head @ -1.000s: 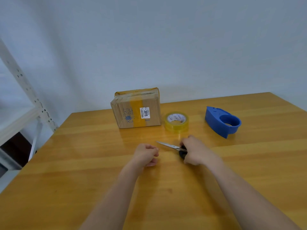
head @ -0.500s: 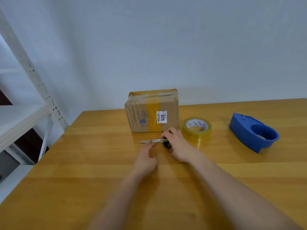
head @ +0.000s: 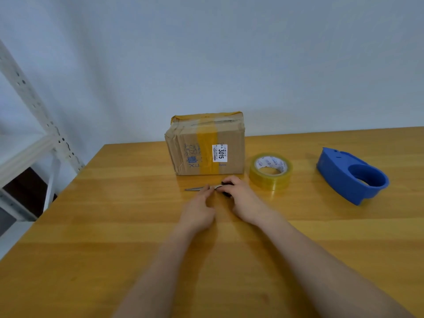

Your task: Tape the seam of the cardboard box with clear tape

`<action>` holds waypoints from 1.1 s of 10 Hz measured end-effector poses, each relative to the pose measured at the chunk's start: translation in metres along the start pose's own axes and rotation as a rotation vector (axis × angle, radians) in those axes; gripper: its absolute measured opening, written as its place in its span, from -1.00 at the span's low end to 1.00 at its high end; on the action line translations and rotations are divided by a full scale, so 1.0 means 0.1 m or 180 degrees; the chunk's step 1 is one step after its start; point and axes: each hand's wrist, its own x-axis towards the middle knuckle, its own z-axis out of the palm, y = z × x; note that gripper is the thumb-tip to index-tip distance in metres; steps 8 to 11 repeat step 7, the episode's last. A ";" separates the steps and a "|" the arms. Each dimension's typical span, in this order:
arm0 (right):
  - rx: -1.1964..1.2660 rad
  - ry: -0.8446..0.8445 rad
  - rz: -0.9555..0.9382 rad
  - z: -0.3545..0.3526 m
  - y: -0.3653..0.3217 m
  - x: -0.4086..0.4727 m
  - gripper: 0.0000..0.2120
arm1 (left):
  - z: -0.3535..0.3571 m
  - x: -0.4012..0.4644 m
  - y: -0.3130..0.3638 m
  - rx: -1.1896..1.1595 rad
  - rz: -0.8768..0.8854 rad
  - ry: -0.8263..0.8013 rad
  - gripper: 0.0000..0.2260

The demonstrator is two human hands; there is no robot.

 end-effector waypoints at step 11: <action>0.0140 0.0595 0.0021 -0.93 -0.42 -0.56 -0.64 | -0.44 -0.69 0.63 -0.1459 0.0098 0.0945 -0.62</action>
